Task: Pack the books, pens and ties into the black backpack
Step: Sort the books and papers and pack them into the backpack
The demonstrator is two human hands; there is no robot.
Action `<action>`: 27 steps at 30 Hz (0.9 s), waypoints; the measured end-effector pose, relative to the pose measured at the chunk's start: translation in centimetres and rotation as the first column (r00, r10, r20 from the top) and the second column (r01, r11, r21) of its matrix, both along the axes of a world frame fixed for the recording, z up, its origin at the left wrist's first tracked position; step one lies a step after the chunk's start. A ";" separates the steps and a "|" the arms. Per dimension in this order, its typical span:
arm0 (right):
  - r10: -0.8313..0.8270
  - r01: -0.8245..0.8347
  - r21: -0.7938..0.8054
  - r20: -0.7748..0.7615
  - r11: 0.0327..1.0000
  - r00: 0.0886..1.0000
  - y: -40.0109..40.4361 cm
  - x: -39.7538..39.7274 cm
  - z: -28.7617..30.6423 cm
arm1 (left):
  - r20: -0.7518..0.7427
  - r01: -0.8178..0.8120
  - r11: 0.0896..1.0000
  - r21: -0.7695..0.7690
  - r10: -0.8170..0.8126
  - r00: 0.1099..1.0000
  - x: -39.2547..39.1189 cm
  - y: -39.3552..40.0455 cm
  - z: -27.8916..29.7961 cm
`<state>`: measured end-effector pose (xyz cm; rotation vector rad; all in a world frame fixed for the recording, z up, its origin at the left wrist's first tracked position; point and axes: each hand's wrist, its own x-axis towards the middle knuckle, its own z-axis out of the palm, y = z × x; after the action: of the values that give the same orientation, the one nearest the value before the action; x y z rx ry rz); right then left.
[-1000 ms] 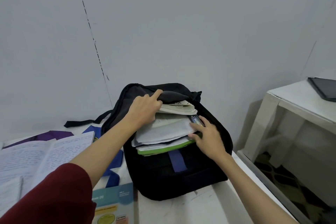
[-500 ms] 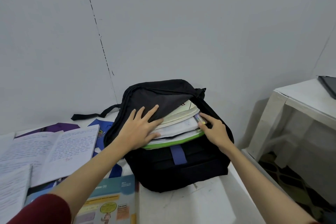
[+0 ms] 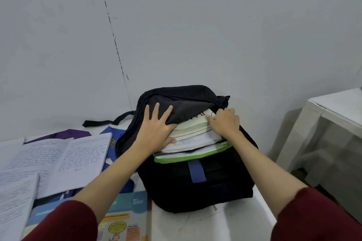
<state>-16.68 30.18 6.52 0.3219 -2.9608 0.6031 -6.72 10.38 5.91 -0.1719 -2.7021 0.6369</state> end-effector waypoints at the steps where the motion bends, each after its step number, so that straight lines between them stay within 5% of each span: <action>1: -0.006 0.006 0.026 -0.011 1.000 1.000 -0.3 -0.2 -0.1 | -0.005 0.003 1.000 -0.007 -0.004 1.000 -0.1 0.0 0.0; 6: -0.069 0.068 0.013 0.075 0.998 0.995 0.0 -0.5 -0.3 | -0.027 0.017 1.000 -0.010 -0.017 0.999 -0.2 -0.4 -0.5; 16: -0.114 0.125 0.076 -0.135 0.989 0.984 -0.8 1.3 -1.4 | 0.036 -0.081 0.989 0.120 0.077 0.996 0.0 -0.6 -0.8; 23: 0.345 -0.280 0.265 -0.247 0.923 0.905 1.3 1.8 -2.2 | 0.104 0.133 0.927 0.350 -0.180 0.978 1.1 -1.0 0.1; 27: 0.315 -0.248 0.212 -0.388 0.945 0.866 -0.2 2.2 -2.7 | 0.136 0.100 0.927 0.361 -0.158 0.978 1.4 -1.9 -0.6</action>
<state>-14.51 30.03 3.79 0.8035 -2.5611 0.2767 -5.35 8.44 5.31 -0.3177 -2.8763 0.0947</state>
